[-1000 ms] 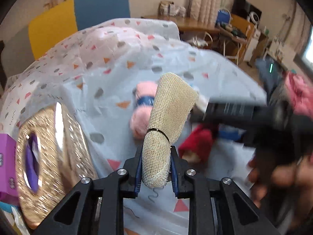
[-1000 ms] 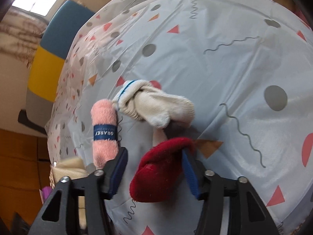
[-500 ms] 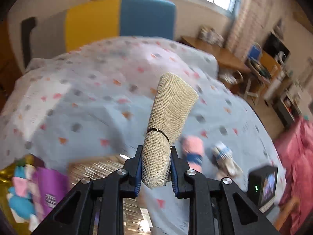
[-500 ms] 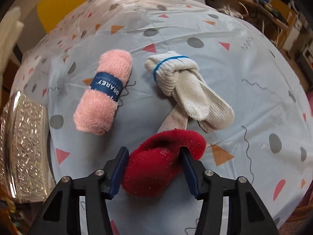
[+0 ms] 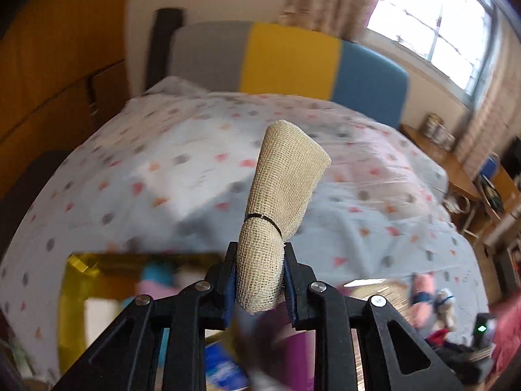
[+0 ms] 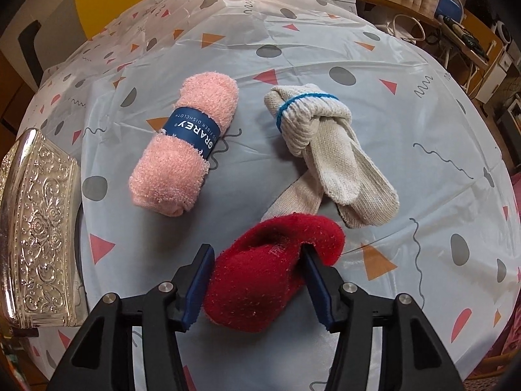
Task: Organize soft objects
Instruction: 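Carry the mesh cloth toward the tray with left while right grasps the red fuzzy sock, then open the left gripper to drop the mesh cloth into the tray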
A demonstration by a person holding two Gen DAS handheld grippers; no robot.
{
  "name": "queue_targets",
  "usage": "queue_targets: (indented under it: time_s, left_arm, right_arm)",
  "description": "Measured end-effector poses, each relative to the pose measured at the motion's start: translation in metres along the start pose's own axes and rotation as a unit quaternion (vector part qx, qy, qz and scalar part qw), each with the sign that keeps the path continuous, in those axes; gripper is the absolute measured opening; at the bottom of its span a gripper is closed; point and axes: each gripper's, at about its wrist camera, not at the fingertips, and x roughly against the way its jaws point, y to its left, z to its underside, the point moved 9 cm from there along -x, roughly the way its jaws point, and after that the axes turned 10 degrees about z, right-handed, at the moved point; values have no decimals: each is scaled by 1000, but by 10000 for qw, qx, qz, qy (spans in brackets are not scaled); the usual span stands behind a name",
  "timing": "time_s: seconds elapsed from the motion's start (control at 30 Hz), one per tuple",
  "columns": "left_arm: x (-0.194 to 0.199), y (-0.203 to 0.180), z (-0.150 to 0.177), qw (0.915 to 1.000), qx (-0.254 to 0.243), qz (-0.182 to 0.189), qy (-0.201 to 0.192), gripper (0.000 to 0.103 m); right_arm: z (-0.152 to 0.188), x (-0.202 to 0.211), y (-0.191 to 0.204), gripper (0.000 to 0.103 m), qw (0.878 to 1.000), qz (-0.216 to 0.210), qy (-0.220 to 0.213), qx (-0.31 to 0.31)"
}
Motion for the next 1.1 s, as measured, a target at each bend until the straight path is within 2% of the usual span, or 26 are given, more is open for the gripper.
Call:
queue_targets:
  time_s: [0.17, 0.3, 0.4, 0.47, 0.6, 0.77, 0.87, 0.9, 1.0, 1.1]
  left_arm:
    - [27, 85, 51, 9981, 540, -281, 30, 25]
    - [59, 146, 93, 9926, 1128, -446, -66, 25]
    - [78, 177, 122, 9888, 1333, -674, -87, 25]
    - [83, 188, 142, 9869, 1458, -693, -18, 25]
    - [79, 191, 175, 9836, 1711, -538, 168, 25]
    - [59, 179, 195, 9812, 1835, -455, 388, 26]
    - [50, 173, 201, 9818, 1768, -515, 465, 37]
    - [50, 172, 201, 9834, 1657, -584, 463, 43]
    - [57, 167, 199, 9873, 1299, -865, 296, 56]
    - [67, 164, 192, 9888, 1040, -1064, 73, 62]
  right_arm:
    - [0, 1, 4, 53, 9996, 131, -92, 212]
    - [0, 1, 8, 49, 9990, 191, -151, 363]
    - [0, 1, 6, 49, 9993, 152, -122, 319]
    - [-1, -1, 8, 50, 9994, 145, -117, 295]
    - [0, -2, 12, 52, 9989, 194, -150, 401]
    - [2, -2, 15, 53, 9976, 344, -228, 564]
    - [3, -2, 16, 53, 9971, 376, -255, 603]
    - [3, -2, 16, 53, 9970, 392, -261, 619]
    - [3, -2, 16, 52, 9968, 415, -269, 625]
    - [4, -1, 17, 52, 9965, 433, -290, 650]
